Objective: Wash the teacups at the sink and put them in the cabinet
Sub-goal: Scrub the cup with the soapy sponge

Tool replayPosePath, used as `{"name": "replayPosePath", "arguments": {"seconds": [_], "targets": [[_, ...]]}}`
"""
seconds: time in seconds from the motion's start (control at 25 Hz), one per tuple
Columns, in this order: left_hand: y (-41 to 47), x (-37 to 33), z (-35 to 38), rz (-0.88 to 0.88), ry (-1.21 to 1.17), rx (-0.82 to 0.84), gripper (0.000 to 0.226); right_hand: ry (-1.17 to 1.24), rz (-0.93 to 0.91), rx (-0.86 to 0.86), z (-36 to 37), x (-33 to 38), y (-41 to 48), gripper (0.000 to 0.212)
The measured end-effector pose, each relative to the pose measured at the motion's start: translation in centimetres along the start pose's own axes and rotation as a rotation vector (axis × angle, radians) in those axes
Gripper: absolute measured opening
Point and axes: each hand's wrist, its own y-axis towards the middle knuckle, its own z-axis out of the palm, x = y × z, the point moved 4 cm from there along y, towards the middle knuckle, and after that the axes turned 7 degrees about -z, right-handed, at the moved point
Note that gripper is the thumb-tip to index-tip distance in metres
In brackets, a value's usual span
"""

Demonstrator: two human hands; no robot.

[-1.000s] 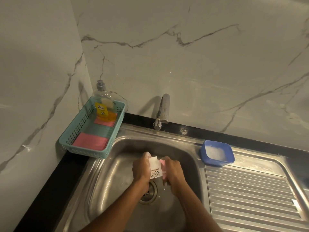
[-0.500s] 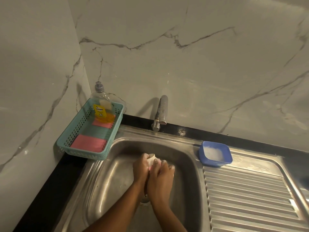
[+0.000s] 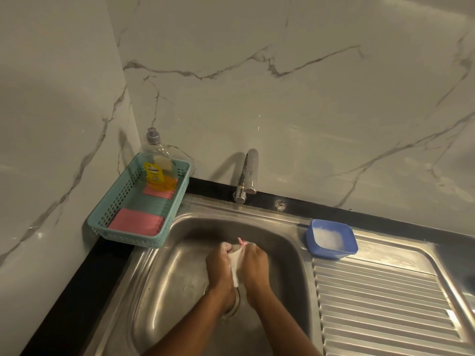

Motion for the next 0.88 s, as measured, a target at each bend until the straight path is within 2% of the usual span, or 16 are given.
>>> {"name": "replayPosePath", "arguments": {"seconds": [0.04,0.08,0.24,0.28,0.4,0.48,0.56,0.64,0.76,0.88], "targets": [[0.0,-0.1,0.0,0.011,0.010,0.008,0.023,0.058,0.075,0.010,0.1,0.2,0.1,0.034],[0.2,-0.5,-0.1,0.034,0.024,-0.001,0.023,0.071,0.069,0.015,0.4,0.5,-0.4,0.034],[1.2,-1.4,-0.7,0.047,-0.025,-0.021,0.022,-0.051,-0.372,-0.035,1.9,0.3,-4.8,0.030],[0.8,-1.2,-0.7,0.023,-0.018,-0.013,0.022,-0.053,-0.330,-0.052,1.6,0.2,-4.2,0.028],[0.3,0.4,-0.4,-0.105,-0.008,0.128,0.022,0.077,0.161,0.015,-0.3,-0.7,0.6,0.025],[-0.3,0.2,-0.3,-0.121,-0.035,0.228,0.020,0.154,0.295,0.052,-1.9,-0.4,1.6,0.027],[0.0,-0.7,-0.3,-0.118,-0.081,0.269,0.020,0.143,0.202,-0.029,-3.0,-0.1,1.4,0.026],[0.5,-1.0,-0.5,-0.111,-0.089,0.268,0.020,0.079,-0.022,-0.144,-4.0,1.1,-0.4,0.017],[1.0,-0.4,-0.6,-0.066,-0.018,0.185,0.020,0.118,-0.200,-0.010,-2.3,2.7,-3.7,0.019],[1.0,-0.3,-0.6,-0.048,-0.035,0.135,0.020,0.012,-0.373,-0.030,-0.8,1.6,-6.3,0.027]]}}
